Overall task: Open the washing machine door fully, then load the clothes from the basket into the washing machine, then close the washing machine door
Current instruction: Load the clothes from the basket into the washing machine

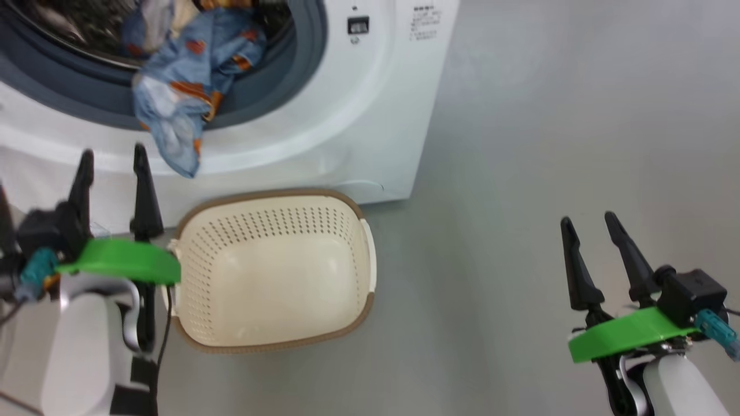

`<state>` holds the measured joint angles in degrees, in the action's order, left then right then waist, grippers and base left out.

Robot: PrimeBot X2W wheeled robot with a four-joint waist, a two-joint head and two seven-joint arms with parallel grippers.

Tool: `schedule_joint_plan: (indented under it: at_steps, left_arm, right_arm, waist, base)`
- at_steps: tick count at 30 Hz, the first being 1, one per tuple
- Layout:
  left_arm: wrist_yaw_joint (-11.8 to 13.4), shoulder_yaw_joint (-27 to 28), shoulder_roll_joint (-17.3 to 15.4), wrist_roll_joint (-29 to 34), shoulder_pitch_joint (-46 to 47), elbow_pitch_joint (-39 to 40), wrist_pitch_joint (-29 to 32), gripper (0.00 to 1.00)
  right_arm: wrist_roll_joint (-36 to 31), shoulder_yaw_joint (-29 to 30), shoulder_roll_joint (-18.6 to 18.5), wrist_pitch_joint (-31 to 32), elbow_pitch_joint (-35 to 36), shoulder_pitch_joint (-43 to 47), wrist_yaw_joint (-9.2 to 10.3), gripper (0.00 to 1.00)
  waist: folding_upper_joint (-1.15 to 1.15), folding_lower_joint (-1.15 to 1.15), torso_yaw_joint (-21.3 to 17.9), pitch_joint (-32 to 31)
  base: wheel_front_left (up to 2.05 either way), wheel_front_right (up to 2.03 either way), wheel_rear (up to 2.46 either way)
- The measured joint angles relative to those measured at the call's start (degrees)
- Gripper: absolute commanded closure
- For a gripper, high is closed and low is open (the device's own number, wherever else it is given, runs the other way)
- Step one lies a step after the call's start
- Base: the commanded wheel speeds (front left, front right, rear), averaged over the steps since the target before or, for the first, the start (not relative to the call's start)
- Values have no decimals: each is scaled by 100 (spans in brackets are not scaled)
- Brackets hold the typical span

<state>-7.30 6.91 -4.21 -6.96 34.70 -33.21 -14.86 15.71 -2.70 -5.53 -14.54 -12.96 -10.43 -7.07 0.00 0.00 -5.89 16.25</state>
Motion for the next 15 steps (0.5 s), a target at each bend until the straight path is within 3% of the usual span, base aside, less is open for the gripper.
schedule_joint_plan:
  at_steps: [15]
  left_arm:
    - [-7, -194, -16, 1, -1755, 779, 5, 0]
  right_arm:
    - [-7, 73, -114, 0, -79, 564, 0, 0]
  waist:
    - [0, 0, 309, -907]
  base:
    - [0, 0, 0]
